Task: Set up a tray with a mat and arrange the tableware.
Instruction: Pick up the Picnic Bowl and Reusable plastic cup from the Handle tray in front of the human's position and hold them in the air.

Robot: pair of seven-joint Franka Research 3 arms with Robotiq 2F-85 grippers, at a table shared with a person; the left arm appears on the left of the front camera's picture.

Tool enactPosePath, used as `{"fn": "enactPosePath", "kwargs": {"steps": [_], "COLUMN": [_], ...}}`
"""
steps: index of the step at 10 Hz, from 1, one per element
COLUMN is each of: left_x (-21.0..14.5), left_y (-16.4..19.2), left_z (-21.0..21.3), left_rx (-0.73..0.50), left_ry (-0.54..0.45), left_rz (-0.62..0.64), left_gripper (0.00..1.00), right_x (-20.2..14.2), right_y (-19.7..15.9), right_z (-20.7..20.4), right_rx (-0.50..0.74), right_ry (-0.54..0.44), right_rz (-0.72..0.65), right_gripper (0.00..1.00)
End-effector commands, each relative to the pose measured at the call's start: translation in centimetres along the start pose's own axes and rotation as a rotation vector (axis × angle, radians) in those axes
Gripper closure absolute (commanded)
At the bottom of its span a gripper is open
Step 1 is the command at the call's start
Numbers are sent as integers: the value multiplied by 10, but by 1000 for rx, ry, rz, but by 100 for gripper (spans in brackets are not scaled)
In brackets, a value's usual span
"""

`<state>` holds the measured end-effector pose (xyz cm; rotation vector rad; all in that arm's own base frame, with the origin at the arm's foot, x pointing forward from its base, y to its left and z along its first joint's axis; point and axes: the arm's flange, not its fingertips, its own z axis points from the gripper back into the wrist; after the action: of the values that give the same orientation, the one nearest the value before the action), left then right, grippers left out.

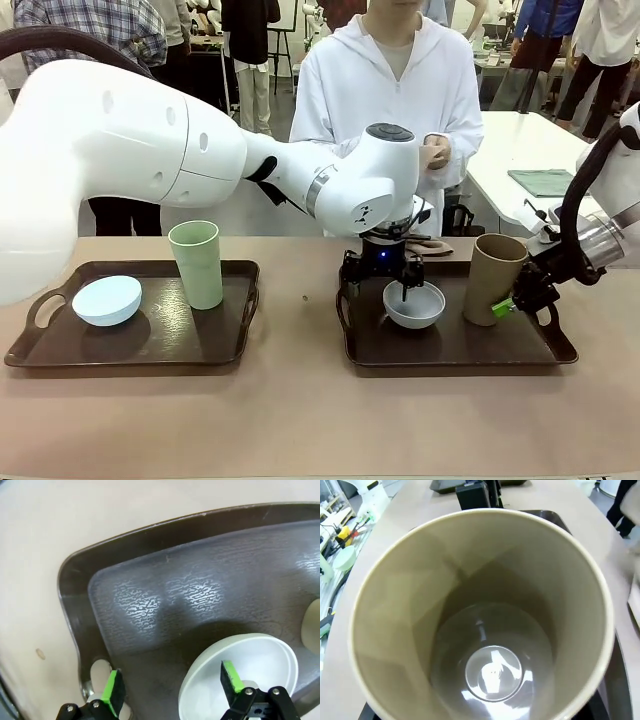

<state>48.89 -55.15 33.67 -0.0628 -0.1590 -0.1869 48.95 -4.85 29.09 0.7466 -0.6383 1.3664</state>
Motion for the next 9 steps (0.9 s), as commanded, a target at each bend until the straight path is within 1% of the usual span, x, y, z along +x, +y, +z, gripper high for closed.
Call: {"fn": "enactPosePath", "kwargs": {"steps": [1, 2, 3, 4, 5, 6, 7, 8, 9], "left_x": [6, 6, 5, 5, 5, 4, 5, 4, 4], "left_y": [-3, -2, -2, -2, -1, -1, 0, 0, 0], "left_z": [2, 2, 3, 4, 5, 5, 5, 6, 6], "left_rx": [-22, -23, -23, -22, -21, -19, -17, -16, -18], "left_ry": [5, 7, 8, 7, 7, 9, 13, 18, 24], "left_rz": [-12, -11, -9, -4, -2, -1, 1, 1, 1], "left_gripper": [54, 55, 100, 100, 100, 82, 91, 100, 100], "right_x": [-2, -3, -4, -4, -4, -4, -5, -5, -6], "right_y": [5, 4, 5, 4, 4, 4, 4, 3, 2], "right_z": [-6, -6, -6, -6, -5, -5, -3, -3, -1], "right_rx": [7, 8, 14, 17, 18, 19, 19, 21, 19], "right_ry": [-38, -37, -31, -30, -26, -25, -25, -27, -25], "right_rz": [36, 37, 37, 37, 39, 38, 33, 29, 27], "right_gripper": [59, 100, 100, 100, 78, 78, 100, 78, 100]}}
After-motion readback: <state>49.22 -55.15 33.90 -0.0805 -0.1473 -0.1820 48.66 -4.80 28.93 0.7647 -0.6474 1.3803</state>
